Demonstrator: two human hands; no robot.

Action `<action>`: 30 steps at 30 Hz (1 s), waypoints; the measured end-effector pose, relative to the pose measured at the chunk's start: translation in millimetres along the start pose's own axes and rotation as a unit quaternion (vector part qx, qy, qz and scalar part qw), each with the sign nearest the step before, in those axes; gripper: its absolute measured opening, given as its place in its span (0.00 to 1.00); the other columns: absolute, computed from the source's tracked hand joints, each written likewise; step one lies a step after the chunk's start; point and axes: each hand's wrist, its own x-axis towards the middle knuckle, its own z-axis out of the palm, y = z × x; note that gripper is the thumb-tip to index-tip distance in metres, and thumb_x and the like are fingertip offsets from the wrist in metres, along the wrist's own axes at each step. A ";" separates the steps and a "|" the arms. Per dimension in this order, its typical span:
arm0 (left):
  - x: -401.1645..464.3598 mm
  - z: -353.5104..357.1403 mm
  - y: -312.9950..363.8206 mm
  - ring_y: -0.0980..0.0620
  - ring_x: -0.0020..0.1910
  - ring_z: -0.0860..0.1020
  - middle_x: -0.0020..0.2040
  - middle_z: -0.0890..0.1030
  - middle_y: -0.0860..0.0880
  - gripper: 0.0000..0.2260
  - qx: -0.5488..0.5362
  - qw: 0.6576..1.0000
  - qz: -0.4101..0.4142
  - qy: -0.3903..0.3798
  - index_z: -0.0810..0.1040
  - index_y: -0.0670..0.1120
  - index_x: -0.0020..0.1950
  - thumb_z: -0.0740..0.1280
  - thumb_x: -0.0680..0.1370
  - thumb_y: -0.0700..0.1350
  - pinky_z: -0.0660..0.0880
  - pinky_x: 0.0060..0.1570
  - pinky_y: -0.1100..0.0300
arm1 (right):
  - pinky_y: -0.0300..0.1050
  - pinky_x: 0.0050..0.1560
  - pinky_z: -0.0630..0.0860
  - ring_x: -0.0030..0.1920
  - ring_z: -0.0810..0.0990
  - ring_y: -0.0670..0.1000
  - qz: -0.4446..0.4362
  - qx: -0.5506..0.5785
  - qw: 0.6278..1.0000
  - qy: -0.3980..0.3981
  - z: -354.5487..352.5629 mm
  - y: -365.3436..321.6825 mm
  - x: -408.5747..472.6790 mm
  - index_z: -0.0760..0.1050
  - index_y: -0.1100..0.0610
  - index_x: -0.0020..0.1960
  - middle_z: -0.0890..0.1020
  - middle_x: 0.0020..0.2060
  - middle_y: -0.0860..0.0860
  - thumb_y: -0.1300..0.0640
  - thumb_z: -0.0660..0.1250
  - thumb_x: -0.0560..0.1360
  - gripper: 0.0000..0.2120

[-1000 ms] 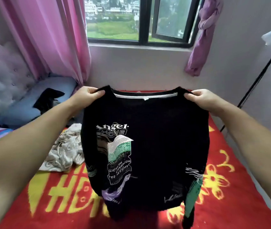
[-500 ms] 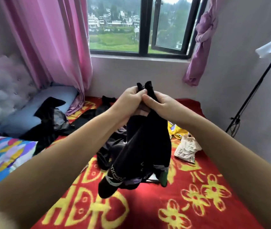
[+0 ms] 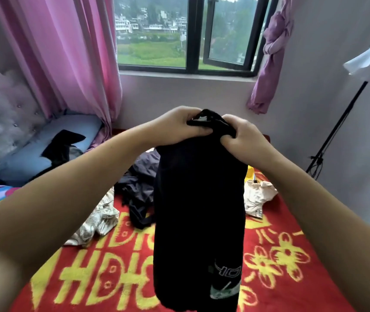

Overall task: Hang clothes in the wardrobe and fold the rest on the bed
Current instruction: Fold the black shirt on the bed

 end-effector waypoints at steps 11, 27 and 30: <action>6.7 -41.5 4.7 0.58 0.44 0.83 0.46 0.84 0.52 0.08 0.008 0.998 -0.037 -0.043 0.81 0.49 0.54 0.70 0.75 0.46 0.79 0.45 0.67 | 0.31 0.41 0.74 0.42 0.82 0.38 0.258 0.070 0.928 -0.259 19.2 117.0 -73.6 0.80 0.47 0.44 0.84 0.40 0.39 0.59 0.68 0.74 0.07; 109.8 22.9 -41.3 0.43 0.52 0.78 0.53 0.82 0.43 0.11 0.197 0.970 -0.007 0.140 0.80 0.44 0.58 0.61 0.80 0.42 0.75 0.54 0.49 | 0.43 0.39 0.68 0.38 0.77 0.50 0.208 -0.206 0.948 0.121 -133.2 143.3 -57.4 0.81 0.50 0.49 0.80 0.35 0.48 0.48 0.68 0.75 0.07; 116.0 28.7 -55.6 0.48 0.48 0.77 0.50 0.82 0.41 0.14 0.140 0.977 0.006 0.162 0.81 0.40 0.55 0.59 0.75 0.33 0.72 0.50 0.58 | 0.41 0.40 0.68 0.38 0.77 0.49 0.180 -0.245 0.949 0.090 -142.3 125.3 -63.6 0.80 0.47 0.54 0.78 0.33 0.44 0.49 0.67 0.76 0.08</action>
